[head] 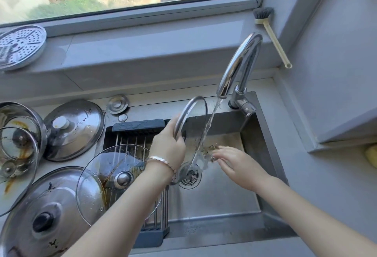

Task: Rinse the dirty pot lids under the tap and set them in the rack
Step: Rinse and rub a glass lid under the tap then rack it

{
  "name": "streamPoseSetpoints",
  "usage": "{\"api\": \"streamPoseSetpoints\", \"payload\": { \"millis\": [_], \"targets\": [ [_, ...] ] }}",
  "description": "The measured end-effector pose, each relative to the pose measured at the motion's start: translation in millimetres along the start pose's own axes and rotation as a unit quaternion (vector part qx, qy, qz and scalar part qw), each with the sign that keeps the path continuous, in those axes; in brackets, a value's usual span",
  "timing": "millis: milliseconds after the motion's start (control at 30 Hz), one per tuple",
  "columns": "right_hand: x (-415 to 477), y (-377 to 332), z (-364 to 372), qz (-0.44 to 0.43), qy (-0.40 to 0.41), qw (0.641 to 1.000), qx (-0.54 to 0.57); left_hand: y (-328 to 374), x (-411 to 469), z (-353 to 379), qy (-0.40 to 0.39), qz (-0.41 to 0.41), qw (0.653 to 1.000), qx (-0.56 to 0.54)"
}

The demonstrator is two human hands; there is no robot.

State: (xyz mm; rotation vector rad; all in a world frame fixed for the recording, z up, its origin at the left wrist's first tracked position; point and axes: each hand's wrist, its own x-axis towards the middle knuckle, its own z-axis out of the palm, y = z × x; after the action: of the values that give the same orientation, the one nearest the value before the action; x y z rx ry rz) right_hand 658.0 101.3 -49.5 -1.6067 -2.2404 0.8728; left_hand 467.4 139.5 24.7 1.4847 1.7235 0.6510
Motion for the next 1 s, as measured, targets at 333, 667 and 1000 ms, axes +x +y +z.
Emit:
{"api": "streamPoseSetpoints", "payload": {
  "millis": [333, 667, 1000],
  "targets": [
    [-8, -1, 24, 0.172, -0.008, 0.983, 0.066, 3, -8, 2, -0.015, -0.016, 0.991, 0.130],
    [50, -52, 47, 0.243, 0.039, 0.961, 0.127, -15, -32, 0, -0.007, -0.202, 0.940, -0.275],
    [41, -66, 34, -0.143, -0.008, 0.990, 0.018, -24, -23, 6, 0.051, -0.206, 0.890, -0.404]
  ]
}}
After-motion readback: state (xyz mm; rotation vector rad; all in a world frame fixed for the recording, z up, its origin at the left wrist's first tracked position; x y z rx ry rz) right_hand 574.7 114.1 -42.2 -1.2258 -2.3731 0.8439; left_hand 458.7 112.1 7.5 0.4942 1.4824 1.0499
